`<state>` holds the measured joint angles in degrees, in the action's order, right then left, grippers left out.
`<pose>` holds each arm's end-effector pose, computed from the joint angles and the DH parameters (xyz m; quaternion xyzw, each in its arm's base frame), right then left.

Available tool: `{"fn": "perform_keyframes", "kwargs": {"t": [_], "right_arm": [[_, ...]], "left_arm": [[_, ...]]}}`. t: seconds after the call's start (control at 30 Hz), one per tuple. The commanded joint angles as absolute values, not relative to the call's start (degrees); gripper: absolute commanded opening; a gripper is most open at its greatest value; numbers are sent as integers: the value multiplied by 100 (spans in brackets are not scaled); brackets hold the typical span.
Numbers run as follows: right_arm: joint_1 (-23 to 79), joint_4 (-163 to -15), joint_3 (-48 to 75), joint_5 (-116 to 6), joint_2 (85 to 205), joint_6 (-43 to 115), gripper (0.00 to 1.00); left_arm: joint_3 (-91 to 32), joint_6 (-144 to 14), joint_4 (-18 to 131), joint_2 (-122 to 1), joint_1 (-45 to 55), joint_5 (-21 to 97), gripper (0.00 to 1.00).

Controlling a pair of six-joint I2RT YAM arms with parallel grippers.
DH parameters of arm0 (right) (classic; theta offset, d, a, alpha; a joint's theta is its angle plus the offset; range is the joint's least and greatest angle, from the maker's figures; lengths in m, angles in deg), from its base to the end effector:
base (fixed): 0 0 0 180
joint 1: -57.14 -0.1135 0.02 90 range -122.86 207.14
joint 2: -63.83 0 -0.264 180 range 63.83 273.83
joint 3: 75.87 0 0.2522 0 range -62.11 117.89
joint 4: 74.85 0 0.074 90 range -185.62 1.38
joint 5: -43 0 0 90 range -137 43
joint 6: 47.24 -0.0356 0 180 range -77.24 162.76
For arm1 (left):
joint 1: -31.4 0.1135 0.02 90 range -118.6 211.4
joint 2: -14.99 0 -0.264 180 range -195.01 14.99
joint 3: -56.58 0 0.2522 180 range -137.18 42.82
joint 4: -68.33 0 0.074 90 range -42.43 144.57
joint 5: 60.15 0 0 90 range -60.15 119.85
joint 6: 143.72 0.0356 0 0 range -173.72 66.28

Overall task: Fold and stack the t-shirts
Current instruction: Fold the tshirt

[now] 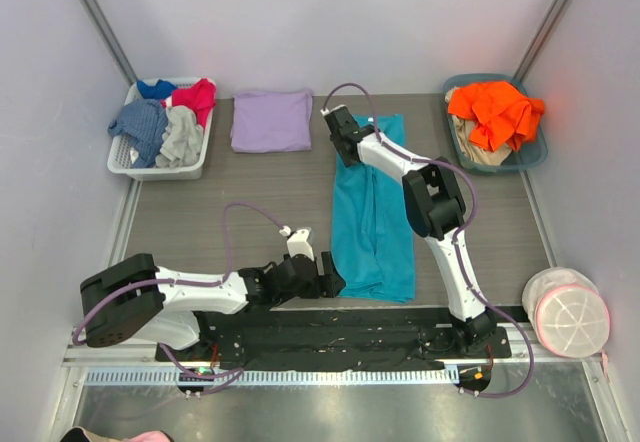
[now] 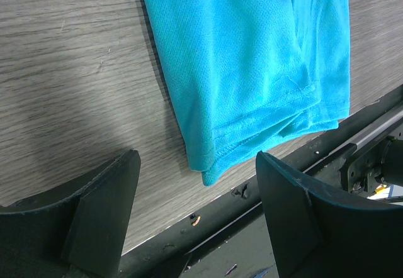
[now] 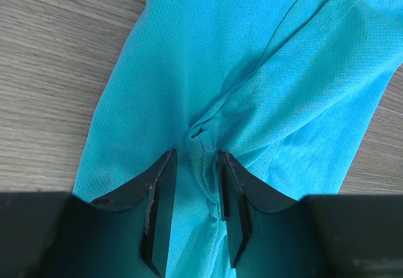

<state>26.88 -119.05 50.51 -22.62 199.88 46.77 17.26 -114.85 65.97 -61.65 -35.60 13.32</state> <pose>0.4578 0.2501 0.1684 -0.2112 0.9073 -0.1267 0.3408 0.1042 -0.2195 0.1484 -0.0152 0.8977 -0.3215 0.3010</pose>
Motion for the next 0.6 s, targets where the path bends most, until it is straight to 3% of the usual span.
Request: {"fn": "perform_keyframes", "kwargs": {"t": [0.0,0.07,0.27,0.57], "right_arm": [[2646,-11823,5241,-2107,19962,4760,40],[2638,-11815,5242,-2098,19971,4768,37],[2646,-11815,5242,-2090,19988,4760,14],[2638,-11718,5180,-1633,19874,4619,4]], "left_arm": [[1900,-11454,6275,-6235,-3557,1227,80],[1900,-11454,6266,-6227,-3557,1227,80],[1883,-11454,6257,-6218,-3557,1227,80],[1874,-11446,6248,-6236,-3557,1263,80]]}}
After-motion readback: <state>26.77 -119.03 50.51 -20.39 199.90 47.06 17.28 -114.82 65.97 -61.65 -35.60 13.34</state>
